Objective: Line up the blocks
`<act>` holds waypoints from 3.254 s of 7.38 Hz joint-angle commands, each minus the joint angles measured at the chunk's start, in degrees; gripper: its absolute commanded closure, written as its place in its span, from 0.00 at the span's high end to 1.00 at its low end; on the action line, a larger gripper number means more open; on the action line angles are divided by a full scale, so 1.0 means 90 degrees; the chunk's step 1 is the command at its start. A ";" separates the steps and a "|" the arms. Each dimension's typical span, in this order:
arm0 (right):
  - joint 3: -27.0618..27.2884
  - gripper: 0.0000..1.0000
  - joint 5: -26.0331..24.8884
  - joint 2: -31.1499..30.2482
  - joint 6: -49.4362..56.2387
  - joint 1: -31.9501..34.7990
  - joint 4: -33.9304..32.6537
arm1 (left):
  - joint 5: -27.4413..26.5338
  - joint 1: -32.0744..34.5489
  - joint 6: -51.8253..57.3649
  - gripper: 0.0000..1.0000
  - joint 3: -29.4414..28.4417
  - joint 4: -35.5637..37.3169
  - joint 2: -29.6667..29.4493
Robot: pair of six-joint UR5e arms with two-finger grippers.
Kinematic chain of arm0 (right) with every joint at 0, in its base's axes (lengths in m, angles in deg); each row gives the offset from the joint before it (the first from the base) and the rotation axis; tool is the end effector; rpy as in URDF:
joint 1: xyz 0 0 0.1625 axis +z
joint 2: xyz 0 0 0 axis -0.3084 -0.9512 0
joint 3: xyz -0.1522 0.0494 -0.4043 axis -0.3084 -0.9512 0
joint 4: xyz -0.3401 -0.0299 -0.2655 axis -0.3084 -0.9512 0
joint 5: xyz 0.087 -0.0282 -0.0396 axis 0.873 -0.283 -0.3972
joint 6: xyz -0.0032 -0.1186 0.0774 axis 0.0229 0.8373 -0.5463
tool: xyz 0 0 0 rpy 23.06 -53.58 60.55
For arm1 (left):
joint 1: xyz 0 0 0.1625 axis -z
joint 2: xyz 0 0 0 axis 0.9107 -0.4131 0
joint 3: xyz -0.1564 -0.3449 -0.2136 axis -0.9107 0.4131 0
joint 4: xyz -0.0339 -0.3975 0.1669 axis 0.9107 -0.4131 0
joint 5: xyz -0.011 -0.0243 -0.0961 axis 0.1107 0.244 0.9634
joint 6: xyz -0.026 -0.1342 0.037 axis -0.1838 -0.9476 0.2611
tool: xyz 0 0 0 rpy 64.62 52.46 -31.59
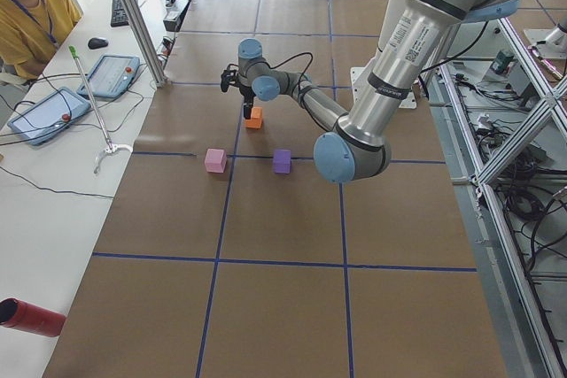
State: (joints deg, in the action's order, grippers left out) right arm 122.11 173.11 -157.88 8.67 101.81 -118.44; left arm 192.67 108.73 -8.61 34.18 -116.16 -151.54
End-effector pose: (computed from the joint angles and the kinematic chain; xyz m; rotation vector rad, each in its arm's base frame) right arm -0.0253 -0.5181 0.6588 -0.0294 -0.8134 -0.0604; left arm 0.4982 -0.5655 0.3402 0.1440 0.9033 -0.0323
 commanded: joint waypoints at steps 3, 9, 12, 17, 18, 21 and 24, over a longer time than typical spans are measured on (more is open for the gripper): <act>-0.0003 1.00 0.0000 0.0000 0.0000 0.0000 0.0000 | -0.0327 -0.0348 -0.0275 0.76 -0.0536 -0.0037 -0.0163; -0.0003 1.00 0.0000 0.0000 0.0000 0.0000 0.0000 | 0.0835 0.0674 0.0493 0.30 0.0331 0.0031 0.0887; -0.0003 1.00 0.0000 0.0000 0.0000 0.0000 0.0000 | 0.0836 0.1058 0.1288 0.32 0.0235 0.0012 0.1604; -0.0003 1.00 0.0000 0.0000 0.0000 0.0000 0.0000 | 0.0826 0.1019 0.1026 1.00 -0.0010 -0.0076 0.1614; -0.0003 1.00 0.0000 0.0000 0.0000 0.0000 0.0000 | 0.0826 0.1067 0.0753 1.00 0.0184 -0.0057 0.1634; -0.0003 1.00 0.0000 0.0000 0.0000 0.0000 0.0000 | 0.0865 0.2060 0.1448 1.00 0.0829 0.0128 0.1750; -0.0003 1.00 0.0000 0.0000 0.0000 0.0000 0.0000 | 0.1070 0.3406 0.4910 1.00 0.0773 0.1144 0.2353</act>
State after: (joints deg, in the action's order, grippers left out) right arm 122.12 173.11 -157.88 8.67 101.81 -118.43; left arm 202.01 133.86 22.75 41.49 -108.42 -133.54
